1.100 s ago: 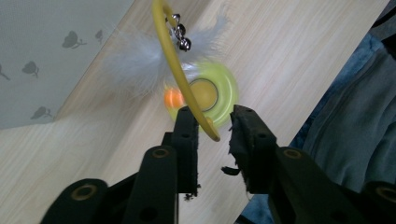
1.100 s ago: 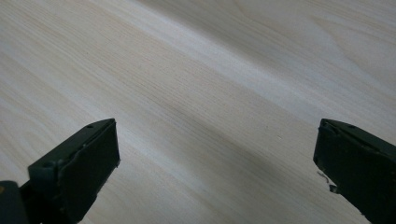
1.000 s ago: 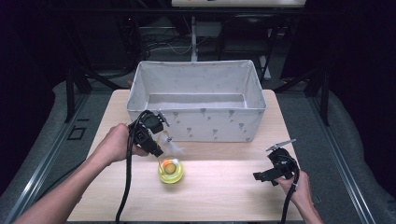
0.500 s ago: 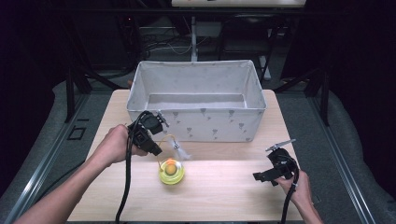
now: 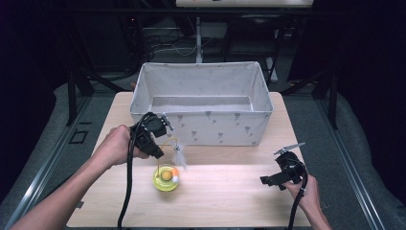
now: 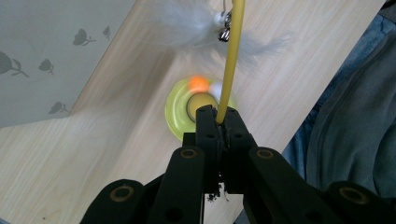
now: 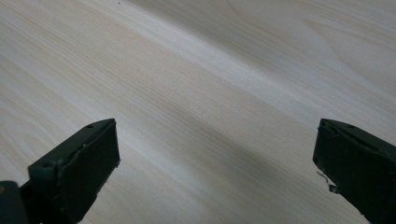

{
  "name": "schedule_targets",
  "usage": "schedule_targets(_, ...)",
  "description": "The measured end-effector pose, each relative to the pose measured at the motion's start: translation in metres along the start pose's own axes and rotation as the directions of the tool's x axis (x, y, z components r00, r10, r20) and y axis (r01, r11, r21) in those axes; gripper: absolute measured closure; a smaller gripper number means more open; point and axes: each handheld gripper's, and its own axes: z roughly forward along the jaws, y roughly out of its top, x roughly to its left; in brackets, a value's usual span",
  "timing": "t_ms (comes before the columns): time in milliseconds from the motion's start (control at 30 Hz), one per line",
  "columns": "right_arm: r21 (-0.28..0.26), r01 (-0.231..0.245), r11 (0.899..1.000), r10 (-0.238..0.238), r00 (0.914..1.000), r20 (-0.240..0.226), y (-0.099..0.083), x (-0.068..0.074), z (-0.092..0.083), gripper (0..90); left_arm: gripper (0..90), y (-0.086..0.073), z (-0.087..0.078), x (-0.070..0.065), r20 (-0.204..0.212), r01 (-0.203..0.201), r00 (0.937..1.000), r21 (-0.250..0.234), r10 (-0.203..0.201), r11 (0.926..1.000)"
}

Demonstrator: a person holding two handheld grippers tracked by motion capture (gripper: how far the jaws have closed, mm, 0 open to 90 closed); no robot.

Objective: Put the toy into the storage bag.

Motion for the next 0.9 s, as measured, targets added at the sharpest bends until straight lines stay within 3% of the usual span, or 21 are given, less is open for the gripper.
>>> schedule_targets(900,-0.004,0.005,1.0,-0.005,1.0,0.003,0.0,0.001,-0.002,0.3,88.0,0.006,-0.045,0.004,-0.065,-0.034,0.9973,0.018,0.035,0.9993)
